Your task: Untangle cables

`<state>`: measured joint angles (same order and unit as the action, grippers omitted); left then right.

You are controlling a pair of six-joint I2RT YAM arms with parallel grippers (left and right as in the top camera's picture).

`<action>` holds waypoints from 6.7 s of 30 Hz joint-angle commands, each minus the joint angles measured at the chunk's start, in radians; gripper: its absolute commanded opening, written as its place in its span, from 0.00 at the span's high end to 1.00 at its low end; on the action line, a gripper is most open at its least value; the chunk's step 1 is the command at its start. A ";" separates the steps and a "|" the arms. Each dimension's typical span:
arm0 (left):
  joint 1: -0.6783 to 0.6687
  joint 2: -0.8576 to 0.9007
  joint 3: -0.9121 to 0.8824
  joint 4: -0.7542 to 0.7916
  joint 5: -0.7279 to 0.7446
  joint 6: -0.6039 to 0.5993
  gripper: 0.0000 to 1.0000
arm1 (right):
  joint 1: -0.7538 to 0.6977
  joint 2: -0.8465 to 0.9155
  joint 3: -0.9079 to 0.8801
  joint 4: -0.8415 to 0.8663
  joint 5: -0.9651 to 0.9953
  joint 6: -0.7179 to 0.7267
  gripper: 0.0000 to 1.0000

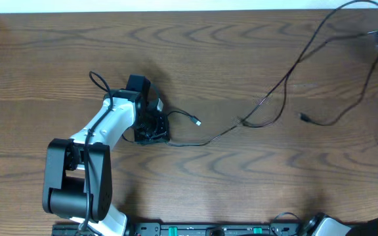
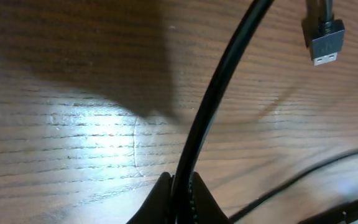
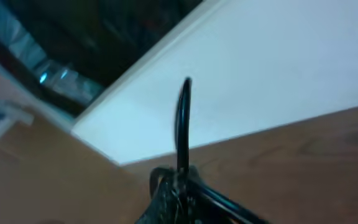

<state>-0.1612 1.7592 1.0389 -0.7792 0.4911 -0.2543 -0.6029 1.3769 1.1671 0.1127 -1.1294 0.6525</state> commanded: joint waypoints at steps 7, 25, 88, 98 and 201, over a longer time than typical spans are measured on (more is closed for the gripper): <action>-0.002 0.005 -0.003 -0.001 -0.013 0.014 0.92 | -0.215 -0.006 0.010 0.090 0.126 0.343 0.99; -0.002 0.005 -0.003 -0.002 -0.013 0.013 0.93 | -0.254 -0.006 0.010 -0.220 0.395 0.104 0.99; -0.002 0.005 -0.003 -0.009 -0.013 0.010 0.92 | 0.416 0.556 0.009 -0.667 0.851 -1.049 0.54; -0.002 0.005 -0.003 -0.009 -0.013 0.010 0.92 | 0.414 0.559 0.009 -0.696 1.058 -0.925 0.87; -0.202 -0.595 0.110 0.520 0.379 -0.300 0.93 | 0.808 0.148 -0.248 -0.700 0.580 -0.027 0.21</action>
<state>-0.3683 1.2098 1.1225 -0.2905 0.8783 -0.4534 0.1959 1.5230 0.9253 -0.6071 -0.5426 0.5522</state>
